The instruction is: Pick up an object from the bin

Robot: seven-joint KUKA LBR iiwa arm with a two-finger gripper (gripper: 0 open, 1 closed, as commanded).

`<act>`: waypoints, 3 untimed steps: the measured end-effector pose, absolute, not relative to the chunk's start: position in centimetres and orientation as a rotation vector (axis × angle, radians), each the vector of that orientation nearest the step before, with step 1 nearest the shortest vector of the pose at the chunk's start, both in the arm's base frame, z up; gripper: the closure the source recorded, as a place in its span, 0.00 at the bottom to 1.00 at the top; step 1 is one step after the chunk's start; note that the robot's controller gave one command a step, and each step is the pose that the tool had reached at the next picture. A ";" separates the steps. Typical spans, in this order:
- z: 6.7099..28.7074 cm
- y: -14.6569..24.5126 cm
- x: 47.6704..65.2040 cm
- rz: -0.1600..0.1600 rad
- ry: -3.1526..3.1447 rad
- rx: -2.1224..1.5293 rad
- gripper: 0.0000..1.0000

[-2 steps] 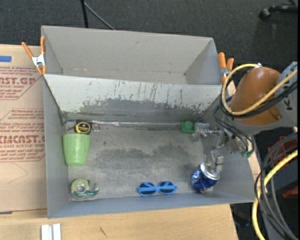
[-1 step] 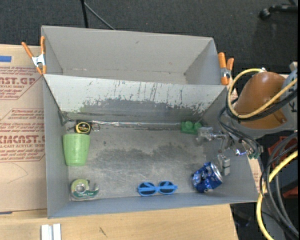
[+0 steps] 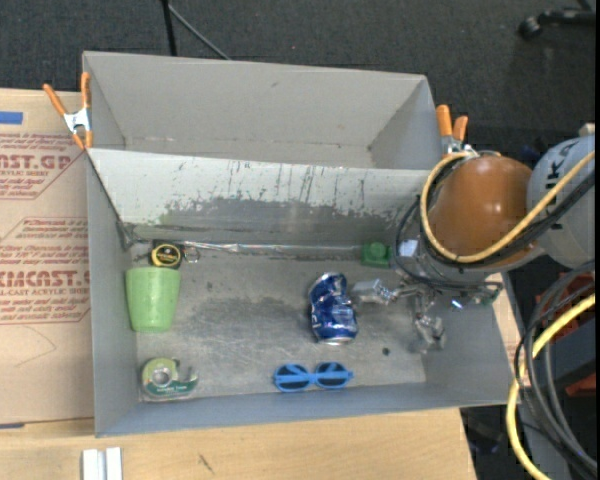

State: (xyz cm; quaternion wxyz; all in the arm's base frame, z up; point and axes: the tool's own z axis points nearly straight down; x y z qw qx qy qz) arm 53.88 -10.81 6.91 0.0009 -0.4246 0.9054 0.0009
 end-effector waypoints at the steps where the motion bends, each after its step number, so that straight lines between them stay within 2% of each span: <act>1: 7.0 -10.4 54.1 0.018 2.276 -2.158 0.00; 2: 6.9 -11.0 54.1 0.005 2.280 -2.157 1.00; 3: 12.3 -8.0 53.2 -0.001 2.335 -2.094 1.00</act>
Offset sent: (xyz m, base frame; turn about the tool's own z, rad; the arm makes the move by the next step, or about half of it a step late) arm 0.0024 -0.0038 0.0009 -0.6395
